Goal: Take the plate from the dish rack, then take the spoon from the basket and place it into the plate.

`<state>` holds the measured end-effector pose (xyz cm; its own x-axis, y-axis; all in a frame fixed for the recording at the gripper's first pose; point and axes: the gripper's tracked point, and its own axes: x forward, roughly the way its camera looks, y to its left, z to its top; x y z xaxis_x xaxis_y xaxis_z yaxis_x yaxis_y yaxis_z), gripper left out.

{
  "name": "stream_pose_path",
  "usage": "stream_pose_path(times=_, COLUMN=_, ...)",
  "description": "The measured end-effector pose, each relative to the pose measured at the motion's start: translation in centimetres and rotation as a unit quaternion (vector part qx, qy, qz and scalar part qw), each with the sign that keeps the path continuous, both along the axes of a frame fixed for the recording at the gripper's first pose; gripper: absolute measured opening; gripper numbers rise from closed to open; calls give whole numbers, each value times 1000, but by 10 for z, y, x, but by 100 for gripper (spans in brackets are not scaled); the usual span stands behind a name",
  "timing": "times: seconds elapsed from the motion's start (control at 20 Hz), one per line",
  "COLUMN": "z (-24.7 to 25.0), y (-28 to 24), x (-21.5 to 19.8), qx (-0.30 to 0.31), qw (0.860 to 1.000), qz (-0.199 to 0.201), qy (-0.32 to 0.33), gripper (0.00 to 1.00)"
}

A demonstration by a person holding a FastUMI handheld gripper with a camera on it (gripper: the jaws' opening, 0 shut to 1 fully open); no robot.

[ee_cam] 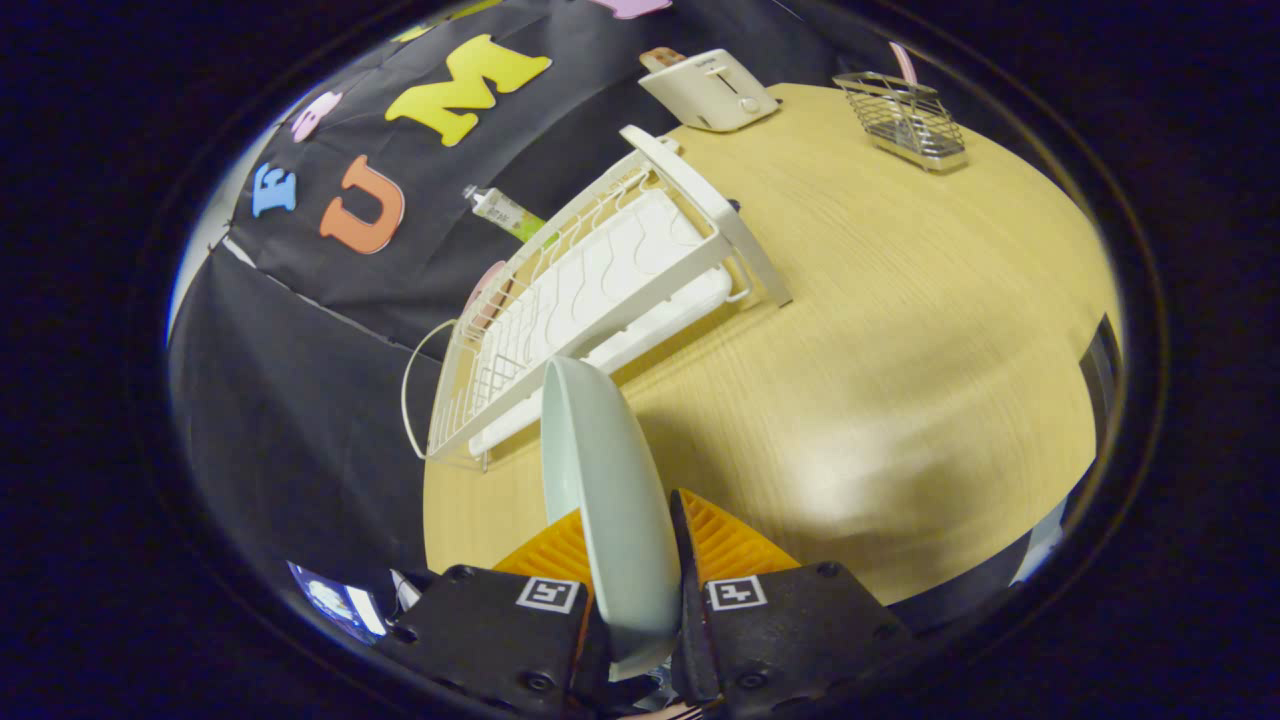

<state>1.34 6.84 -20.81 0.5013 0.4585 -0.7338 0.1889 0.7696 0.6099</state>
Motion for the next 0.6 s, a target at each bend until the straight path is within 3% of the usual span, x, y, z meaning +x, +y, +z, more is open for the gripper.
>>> stream_pose_path(times=0.3, z=-14, y=0, x=9, qx=16, qw=999, qz=-29, qy=12, gripper=38)
stream_pose_path(times=0.6, z=-14, y=-24, x=20, qx=-13, qw=999, qz=-46, qy=-4, gripper=56)
